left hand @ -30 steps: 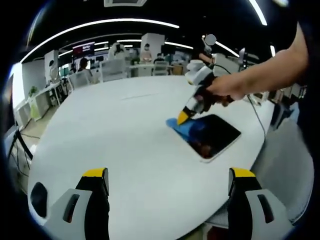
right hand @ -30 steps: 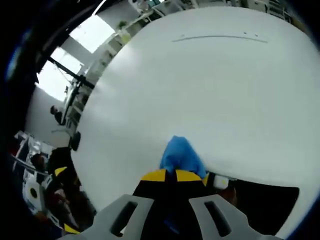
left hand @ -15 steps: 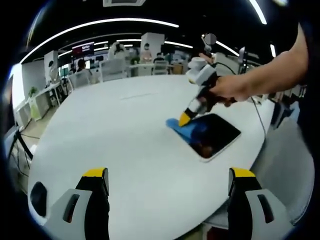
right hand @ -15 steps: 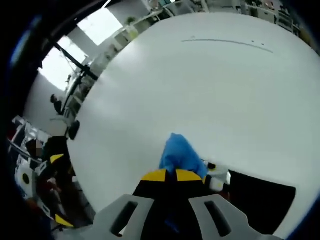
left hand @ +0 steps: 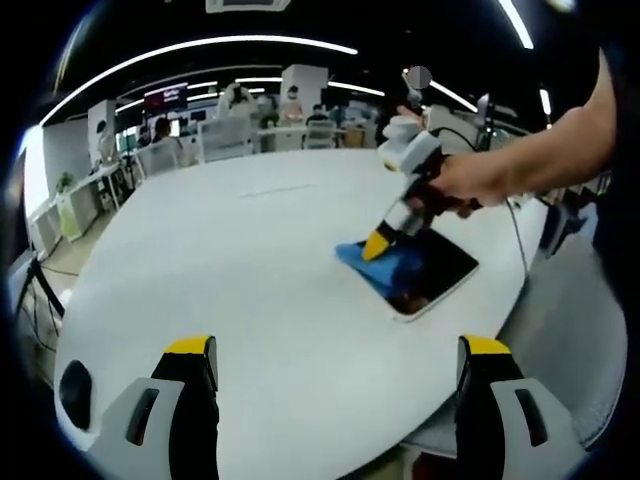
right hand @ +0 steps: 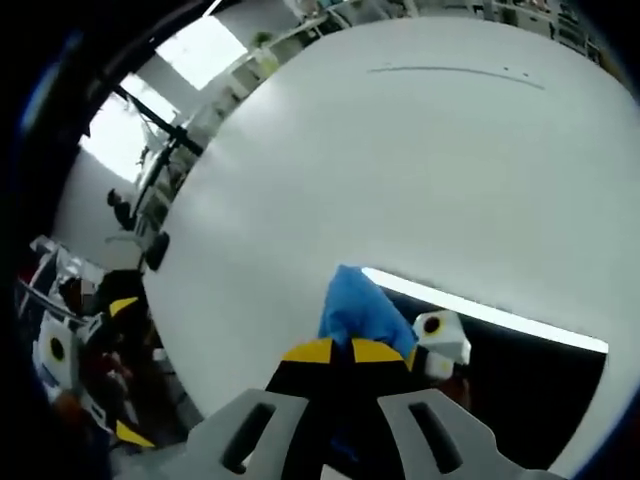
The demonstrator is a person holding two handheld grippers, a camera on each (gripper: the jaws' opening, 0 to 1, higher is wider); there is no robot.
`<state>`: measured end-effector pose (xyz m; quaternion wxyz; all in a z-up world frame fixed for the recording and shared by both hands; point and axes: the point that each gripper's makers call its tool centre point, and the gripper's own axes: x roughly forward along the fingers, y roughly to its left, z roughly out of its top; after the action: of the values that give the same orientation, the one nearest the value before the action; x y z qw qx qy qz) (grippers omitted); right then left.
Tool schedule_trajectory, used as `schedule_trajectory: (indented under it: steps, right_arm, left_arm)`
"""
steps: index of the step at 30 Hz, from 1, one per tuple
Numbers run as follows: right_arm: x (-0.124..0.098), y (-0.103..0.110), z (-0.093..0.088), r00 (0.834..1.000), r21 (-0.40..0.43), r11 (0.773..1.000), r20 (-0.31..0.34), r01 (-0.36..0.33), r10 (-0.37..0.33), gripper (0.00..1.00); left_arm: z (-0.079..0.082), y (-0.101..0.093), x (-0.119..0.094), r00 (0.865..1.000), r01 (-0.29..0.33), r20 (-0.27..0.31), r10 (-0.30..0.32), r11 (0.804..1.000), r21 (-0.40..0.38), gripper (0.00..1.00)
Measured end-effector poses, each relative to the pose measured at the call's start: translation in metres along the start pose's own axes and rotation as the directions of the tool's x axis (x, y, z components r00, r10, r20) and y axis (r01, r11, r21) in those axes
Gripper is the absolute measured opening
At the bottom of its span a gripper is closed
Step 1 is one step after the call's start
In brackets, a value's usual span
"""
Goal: Wipe the mirror surface with the cleaning cloth until all visible marks leave the cleaned area.
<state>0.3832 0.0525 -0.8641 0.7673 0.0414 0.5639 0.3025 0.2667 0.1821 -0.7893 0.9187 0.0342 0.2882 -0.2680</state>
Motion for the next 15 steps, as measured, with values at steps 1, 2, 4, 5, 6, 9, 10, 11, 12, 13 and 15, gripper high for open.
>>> schedule_trajectory:
  steps: [1,2,4,5,6,9,10,11,12,13,15]
  right_arm:
    - [0.000,0.001,-0.001,1.000,0.001,1.000,-0.005,0.000,0.000,0.00]
    - [0.000,0.002,-0.003,1.000,0.001,1.000,-0.011,-0.001,0.001,0.00]
    - [0.001,0.006,-0.009,0.999,-0.012,1.000,-0.034,0.001,-0.001,0.00]
    - [0.000,0.008,-0.011,0.999,-0.023,1.000,-0.039,0.004,-0.005,0.00]
    - [0.000,0.009,-0.013,0.999,-0.041,0.999,-0.039,0.011,-0.013,0.00]
    - [0.000,0.010,-0.013,0.999,-0.052,0.999,-0.047,0.014,-0.017,0.00]
    - [0.000,0.010,-0.013,0.999,-0.049,0.999,-0.049,0.013,-0.016,0.00]
    - [0.000,0.010,-0.013,0.999,-0.050,0.999,-0.052,0.012,-0.015,0.00]
    - [0.000,0.010,-0.013,0.999,-0.051,0.999,-0.052,0.012,-0.014,0.00]
    - [0.000,0.010,-0.013,0.999,-0.049,0.999,-0.052,0.009,-0.012,0.00]
    - [-0.001,0.011,-0.015,0.998,-0.044,0.999,-0.058,0.003,-0.005,0.00]
  left_arm:
    - [0.000,0.001,0.000,1.000,0.000,0.000,0.000,1.000,0.001,1.00]
    - [0.000,0.002,-0.001,1.000,0.001,0.000,-0.001,1.000,0.002,1.00]
    - [0.000,0.003,-0.001,1.000,0.002,-0.001,-0.002,1.000,0.007,1.00]
    - [-0.001,0.005,-0.002,1.000,0.002,-0.001,-0.001,1.000,0.010,1.00]
    - [-0.001,0.006,-0.002,1.000,0.001,-0.001,-0.001,1.000,0.010,1.00]
    - [0.000,0.006,-0.003,1.000,0.001,-0.003,-0.001,1.000,0.010,1.00]
    - [0.000,0.006,-0.003,1.000,0.002,-0.003,-0.002,1.000,0.011,1.00]
    - [0.001,0.005,-0.004,1.000,0.002,-0.003,-0.002,1.000,0.012,1.00]
    - [0.002,0.004,-0.004,1.000,0.002,-0.002,-0.002,1.000,0.013,1.00]
    - [0.002,0.004,-0.004,1.000,0.002,-0.002,-0.002,1.000,0.013,1.00]
    - [0.001,0.004,-0.005,1.000,0.001,-0.006,-0.001,1.000,0.014,1.00]
